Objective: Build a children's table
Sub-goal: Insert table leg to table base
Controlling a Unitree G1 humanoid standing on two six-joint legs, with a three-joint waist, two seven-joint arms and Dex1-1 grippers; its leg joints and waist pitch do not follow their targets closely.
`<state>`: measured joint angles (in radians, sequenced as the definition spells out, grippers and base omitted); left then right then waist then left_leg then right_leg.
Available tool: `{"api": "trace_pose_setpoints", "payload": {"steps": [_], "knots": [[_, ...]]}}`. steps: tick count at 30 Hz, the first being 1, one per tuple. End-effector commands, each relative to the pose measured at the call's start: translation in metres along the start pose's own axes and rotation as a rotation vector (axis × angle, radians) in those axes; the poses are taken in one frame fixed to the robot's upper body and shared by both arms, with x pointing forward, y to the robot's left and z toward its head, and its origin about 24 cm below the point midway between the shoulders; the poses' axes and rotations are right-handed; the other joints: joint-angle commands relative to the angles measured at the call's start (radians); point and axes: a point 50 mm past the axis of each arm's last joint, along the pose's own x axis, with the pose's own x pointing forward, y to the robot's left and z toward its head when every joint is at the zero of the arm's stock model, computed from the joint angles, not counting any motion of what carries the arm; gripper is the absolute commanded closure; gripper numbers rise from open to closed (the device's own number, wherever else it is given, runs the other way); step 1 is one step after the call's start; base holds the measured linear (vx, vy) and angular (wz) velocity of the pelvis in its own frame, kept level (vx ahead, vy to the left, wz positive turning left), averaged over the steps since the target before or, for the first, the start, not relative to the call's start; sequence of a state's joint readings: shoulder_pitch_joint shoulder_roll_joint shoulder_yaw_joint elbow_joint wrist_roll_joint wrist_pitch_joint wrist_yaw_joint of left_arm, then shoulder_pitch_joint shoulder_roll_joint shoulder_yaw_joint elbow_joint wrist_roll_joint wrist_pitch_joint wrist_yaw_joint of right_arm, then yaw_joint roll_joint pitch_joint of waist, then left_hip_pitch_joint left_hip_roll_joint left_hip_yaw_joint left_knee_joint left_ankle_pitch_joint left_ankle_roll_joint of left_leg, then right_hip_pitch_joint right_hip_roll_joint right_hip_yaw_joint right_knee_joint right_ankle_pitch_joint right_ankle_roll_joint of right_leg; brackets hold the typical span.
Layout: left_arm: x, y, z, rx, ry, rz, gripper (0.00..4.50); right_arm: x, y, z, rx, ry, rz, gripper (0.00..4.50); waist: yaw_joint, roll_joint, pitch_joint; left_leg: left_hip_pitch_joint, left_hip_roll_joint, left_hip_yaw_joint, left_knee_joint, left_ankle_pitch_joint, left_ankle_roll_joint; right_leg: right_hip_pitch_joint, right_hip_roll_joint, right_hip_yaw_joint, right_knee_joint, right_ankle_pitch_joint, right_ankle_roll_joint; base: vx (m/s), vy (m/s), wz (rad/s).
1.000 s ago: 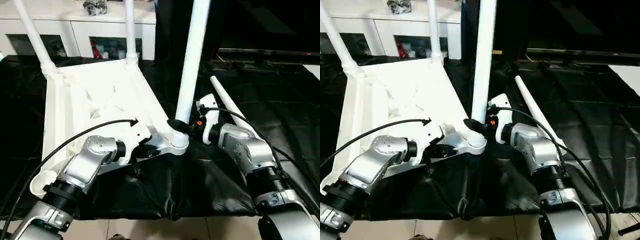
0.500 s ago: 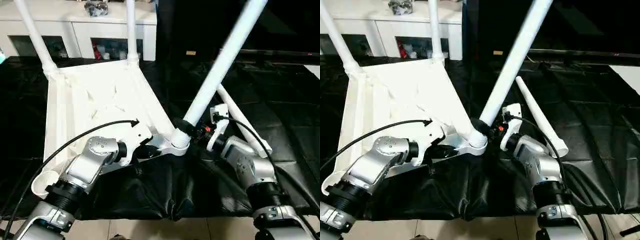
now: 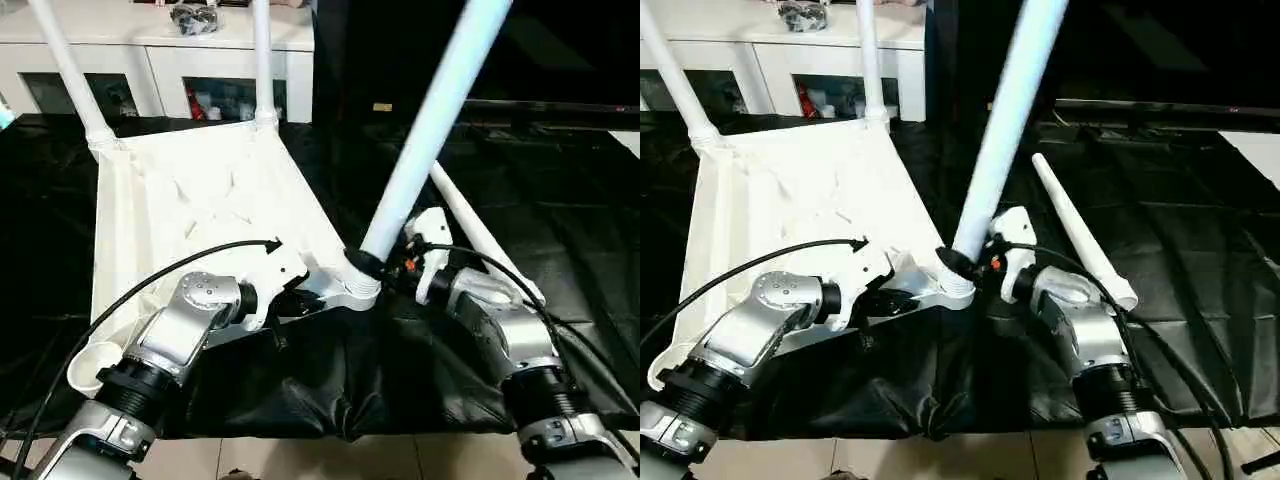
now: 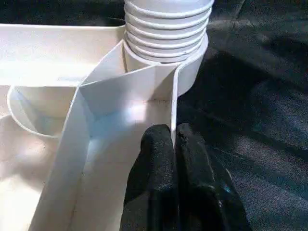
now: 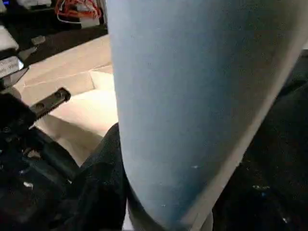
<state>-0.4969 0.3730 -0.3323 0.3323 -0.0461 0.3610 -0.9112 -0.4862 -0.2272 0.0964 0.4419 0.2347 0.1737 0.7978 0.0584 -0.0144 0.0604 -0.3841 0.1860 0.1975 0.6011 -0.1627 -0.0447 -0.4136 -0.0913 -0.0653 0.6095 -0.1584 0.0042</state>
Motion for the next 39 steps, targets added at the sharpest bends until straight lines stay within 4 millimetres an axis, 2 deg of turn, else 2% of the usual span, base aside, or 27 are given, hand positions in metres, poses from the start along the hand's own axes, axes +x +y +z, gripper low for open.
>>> {"api": "trace_pose_setpoints", "payload": {"steps": [1,2,3,4,6,7,12,13,15,18,20,25,26,28,30,31,33,35,36,37,38,39], "knots": [[-0.004,0.007,0.011,0.021,-0.056,0.033,4.5,-0.003,0.001,-0.021,0.021,0.128,0.019,2.62,-0.003,-0.002,-0.065,0.025,0.04,-0.029,-0.08,-0.38,-0.021,0.031,-0.054,0.039,-0.099,-0.493,-0.138,0.0,0.0,0.0],[-0.004,0.007,0.011,0.025,-0.054,0.03,4.5,-0.002,0.001,-0.022,0.018,0.153,0.041,2.62,-0.004,-0.008,-0.065,0.025,0.04,-0.029,-0.079,-0.382,-0.019,0.03,-0.053,0.038,-0.1,-0.501,-0.135,0.0,0.0,0.0],[-0.004,0.007,0.011,0.026,-0.054,0.03,4.5,-0.002,0.001,-0.023,0.017,0.158,0.045,2.62,-0.004,-0.005,-0.066,0.025,0.04,-0.029,-0.078,-0.378,-0.018,0.031,-0.055,0.038,-0.098,-0.503,-0.136,0.0,0.0,0.0],[-0.004,0.007,0.011,0.03,-0.052,0.027,4.5,-0.002,0.001,-0.024,0.014,0.171,0.058,2.62,-0.005,-0.009,-0.065,0.024,0.04,-0.028,-0.078,-0.375,-0.016,0.03,-0.055,0.039,-0.1,-0.505,-0.135,0.0,0.0,0.0],[-0.005,0.006,0.011,0.044,-0.049,0.014,4.5,-0.002,0.001,-0.026,0.016,0.194,0.09,2.62,-0.004,-0.007,-0.066,0.022,0.04,-0.029,-0.078,-0.37,-0.014,0.031,-0.056,0.039,-0.098,-0.501,-0.137,0.0,0.0,0.0],[-0.006,0.006,0.011,0.052,-0.047,0.006,4.5,-0.001,0.001,-0.027,0.019,0.202,0.107,2.62,-0.004,-0.01,-0.066,0.021,0.04,-0.029,-0.078,-0.368,-0.013,0.032,-0.056,0.039,-0.098,-0.499,-0.137,0.0,0.0,0.0],[-0.009,0.004,0.014,0.098,-0.046,-0.047,4.5,-0.001,0.002,-0.028,0.057,0.209,0.198,2.62,-0.002,-0.008,-0.066,0.024,0.043,-0.028,-0.079,-0.364,-0.008,0.031,-0.056,0.041,-0.094,-0.465,-0.155,0.0,0.0,0.0],[-0.01,0.003,0.015,0.109,-0.043,-0.064,4.5,-0.002,0.003,-0.028,0.06,0.21,0.227,2.62,-0.002,-0.013,-0.066,0.023,0.043,-0.028,-0.079,-0.364,-0.007,0.032,-0.056,0.041,-0.094,-0.464,-0.156,0.0,0.0,0.0],[-0.012,0.001,0.017,0.146,-0.026,-0.108,4.5,-0.005,0.007,-0.03,0.036,0.229,0.312,2.62,0.003,-0.011,-0.067,0.024,0.045,-0.029,-0.08,-0.363,-0.006,0.033,-0.059,0.041,-0.092,-0.46,-0.161,0.0,0.0,0.0],[-0.014,0.0,0.019,0.17,-0.021,-0.137,4.5,-0.007,0.011,-0.031,0.038,0.231,0.374,2.62,0.005,-0.009,-0.066,0.025,0.047,-0.028,-0.083,-0.372,-0.014,0.032,-0.056,0.043,-0.088,-0.423,-0.175,0.0,0.0,0.0],[-0.015,0.001,0.02,0.183,-0.015,-0.153,4.5,-0.008,0.013,-0.031,0.041,0.23,0.407,2.62,0.006,-0.011,-0.066,0.027,0.047,-0.028,-0.084,-0.385,-0.02,0.031,-0.056,0.043,-0.087,-0.417,-0.181,0.0,0.0,0.0],[-0.016,0.009,0.023,0.198,0.003,-0.141,4.5,-0.009,0.016,-0.035,0.028,0.237,0.454,2.62,0.012,-0.011,-0.066,0.032,0.047,-0.03,-0.086,-0.42,-0.034,0.029,-0.057,0.042,-0.09,-0.439,-0.178,0.0,0.0,0.0],[-0.016,0.011,0.024,0.191,0.0,-0.127,4.5,-0.009,0.016,-0.035,0.028,0.23,0.447,2.62,0.015,-0.008,-0.066,0.034,0.046,-0.031,-0.084,-0.431,-0.039,0.028,-0.058,0.042,-0.092,-0.455,-0.175,0.0,0.0,0.0],[-0.015,0.012,0.025,0.184,-0.005,-0.113,4.5,-0.008,0.016,-0.034,0.029,0.223,0.435,2.62,0.016,-0.011,-0.065,0.035,0.046,-0.031,-0.084,-0.442,-0.04,0.027,-0.059,0.041,-0.096,-0.483,-0.166,0.0,0.0,0.0],[-0.012,0.016,0.029,0.157,-0.029,-0.056,4.5,-0.003,0.012,-0.034,0.029,0.21,0.362,2.62,0.019,-0.012,-0.063,0.038,0.047,-0.033,-0.084,-0.457,-0.045,0.023,-0.062,0.04,-0.1,-0.515,-0.16,0.0,0.0,0.0],[-0.01,0.02,0.033,0.138,-0.041,0.001,4.5,0.002,0.005,-0.036,0.022,0.21,0.255,2.62,0.018,-0.013,-0.061,0.04,0.047,-0.034,-0.083,-0.471,-0.049,0.021,-0.063,0.038,-0.104,-0.55,-0.152,0.0,0.0,0.0],[-0.008,0.024,0.036,0.113,-0.048,0.063,4.5,0.007,-0.003,-0.038,0.016,0.219,0.133,2.62,0.01,-0.016,-0.059,0.039,0.044,-0.04,-0.082,-0.492,-0.062,0.02,-0.065,0.031,-0.108,-0.617,-0.128,-0.025,0.0,-0.03],[-0.005,0.03,0.041,0.06,-0.056,0.146,4.5,0.014,-0.014,-0.038,0.032,0.222,-0.044,2.62,-0.008,-0.014,-0.057,0.041,0.039,-0.048,-0.078,-0.524,-0.074,0.019,-0.066,0.014,-0.122,-0.7,-0.091,-0.069,0.007,-0.1],[-0.005,0.03,0.041,0.059,-0.057,0.146,4.5,0.014,-0.014,-0.038,0.032,0.222,-0.046,2.62,-0.013,-0.015,-0.057,0.041,0.039,-0.051,-0.078,-0.532,-0.075,0.02,-0.065,0.009,-0.126,-0.711,-0.082,-0.053,0.022,-0.14],[-0.003,0.031,0.045,0.034,-0.061,0.187,4.5,0.018,-0.019,-0.037,0.062,0.214,-0.141,2.62,-0.023,-0.01,-0.058,0.035,0.041,-0.057,-0.083,-0.549,-0.075,0.031,-0.065,-0.001,-0.129,-0.701,-0.075,-0.047,0.041,-0.18],[-0.002,0.032,0.048,0.018,-0.066,0.211,4.5,0.021,-0.022,-0.036,0.087,0.207,-0.195,2.62,-0.034,0.002,-0.057,0.033,0.047,-0.066,-0.091,-0.589,-0.079,0.039,-0.063,-0.015,-0.13,-0.655,-0.087,-0.047,0.041,-0.18],[0.001,0.032,0.053,0.001,-0.08,0.25,4.5,0.026,-0.024,-0.035,0.13,0.201,-0.269,2.62,-0.051,0.008,-0.057,0.016,0.054,-0.079,-0.104,-0.63,-0.084,0.061,-0.061,-0.03,-0.121,-0.585,-0.091,-0.037,0.054,-0.26]]}}
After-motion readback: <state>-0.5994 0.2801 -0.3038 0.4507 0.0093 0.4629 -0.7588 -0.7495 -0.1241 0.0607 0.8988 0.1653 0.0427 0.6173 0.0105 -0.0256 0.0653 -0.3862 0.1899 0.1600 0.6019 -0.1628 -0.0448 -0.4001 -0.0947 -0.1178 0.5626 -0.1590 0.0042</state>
